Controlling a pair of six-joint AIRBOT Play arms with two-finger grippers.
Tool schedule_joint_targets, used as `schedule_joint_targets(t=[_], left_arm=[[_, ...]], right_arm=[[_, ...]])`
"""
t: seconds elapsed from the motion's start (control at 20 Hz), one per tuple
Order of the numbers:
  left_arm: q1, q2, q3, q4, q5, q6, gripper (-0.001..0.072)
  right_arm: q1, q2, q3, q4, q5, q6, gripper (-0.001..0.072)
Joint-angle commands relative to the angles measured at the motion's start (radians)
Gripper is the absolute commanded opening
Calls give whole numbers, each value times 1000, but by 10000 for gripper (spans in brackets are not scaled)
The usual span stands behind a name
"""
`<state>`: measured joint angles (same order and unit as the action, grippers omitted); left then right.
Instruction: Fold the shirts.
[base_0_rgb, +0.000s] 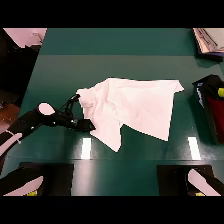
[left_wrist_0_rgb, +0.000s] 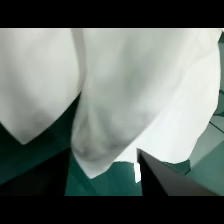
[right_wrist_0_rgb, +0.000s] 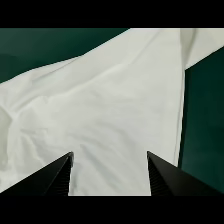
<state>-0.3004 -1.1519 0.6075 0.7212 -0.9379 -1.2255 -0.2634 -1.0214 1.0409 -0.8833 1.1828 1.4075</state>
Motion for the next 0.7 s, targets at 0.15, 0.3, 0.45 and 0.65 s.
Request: schedule_joint_targets(t=[0.15, 0.3, 0.45, 0.65], left_arm=[[-35, 0, 5, 15, 29, -54, 26], [59, 10, 106, 67, -95, -80, 26], [114, 62, 237, 110, -142, -80, 26], [114, 77, 336, 112, -131, -79, 26]], right_arm=[[1, 2, -2, -10, 43, 0, 524], [-10, 4, -9, -128, 186, -2, 524], [-10, 79, -156, -262, 239, 35, 524], [-8, 178, -426, -266, 231, 61, 525]])
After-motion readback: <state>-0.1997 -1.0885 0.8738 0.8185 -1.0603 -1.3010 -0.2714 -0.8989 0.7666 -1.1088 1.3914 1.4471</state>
